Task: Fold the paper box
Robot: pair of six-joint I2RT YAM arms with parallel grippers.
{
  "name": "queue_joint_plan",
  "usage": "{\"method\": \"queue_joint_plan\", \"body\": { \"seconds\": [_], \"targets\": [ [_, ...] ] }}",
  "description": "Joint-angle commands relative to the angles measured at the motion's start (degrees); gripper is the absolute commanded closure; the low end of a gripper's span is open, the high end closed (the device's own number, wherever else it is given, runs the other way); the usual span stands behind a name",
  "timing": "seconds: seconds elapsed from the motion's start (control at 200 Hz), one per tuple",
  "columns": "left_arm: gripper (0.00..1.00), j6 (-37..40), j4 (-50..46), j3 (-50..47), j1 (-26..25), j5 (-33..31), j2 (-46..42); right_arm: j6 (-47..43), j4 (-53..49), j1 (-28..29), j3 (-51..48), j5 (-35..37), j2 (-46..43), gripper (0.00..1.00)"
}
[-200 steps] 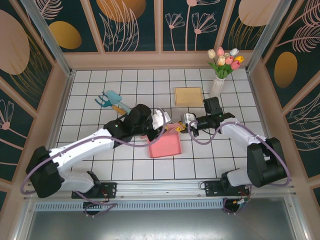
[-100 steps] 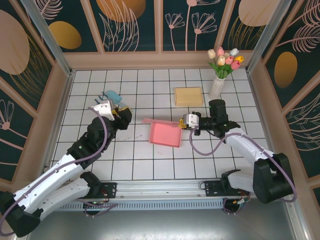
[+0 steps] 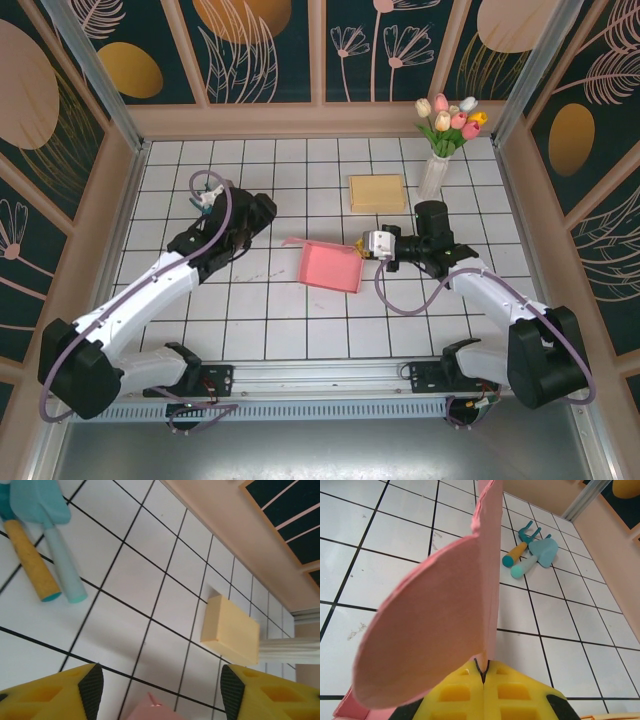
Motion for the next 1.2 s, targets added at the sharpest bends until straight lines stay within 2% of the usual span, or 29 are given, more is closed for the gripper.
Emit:
{"method": "queue_joint_plan", "body": {
  "seconds": [0.0,0.08,0.4,0.626,0.876,1.196],
  "targets": [
    [0.39,-5.1,-2.8,-0.4,0.3,4.5,2.5,-0.9,0.9,0.4,-0.4,-1.5,0.3,1.0],
    [0.42,-6.8,-1.3,-1.4,0.3,7.3,3.8,-0.6,1.3,0.4,-0.4,-2.0,0.3,1.0],
    [0.44,-8.4,3.9,-2.4,-0.4,10.5,5.1,0.5,4.4,0.3,-1.2,-5.5,-2.1,1.0],
    [0.45,-11.5,5.6,-2.0,-5.6,10.2,7.3,1.1,5.7,0.5,-1.5,-6.1,-2.3,1.0],
    [0.49,-14.8,5.5,0.6,-10.0,9.7,9.7,1.4,6.1,1.8,-1.8,-3.5,-2.3,1.0],
    [0.55,-17.5,9.4,0.7,-11.7,11.8,12.0,-0.1,4.1,4.9,-1.3,3.3,0.9,1.0]
  ]
}}
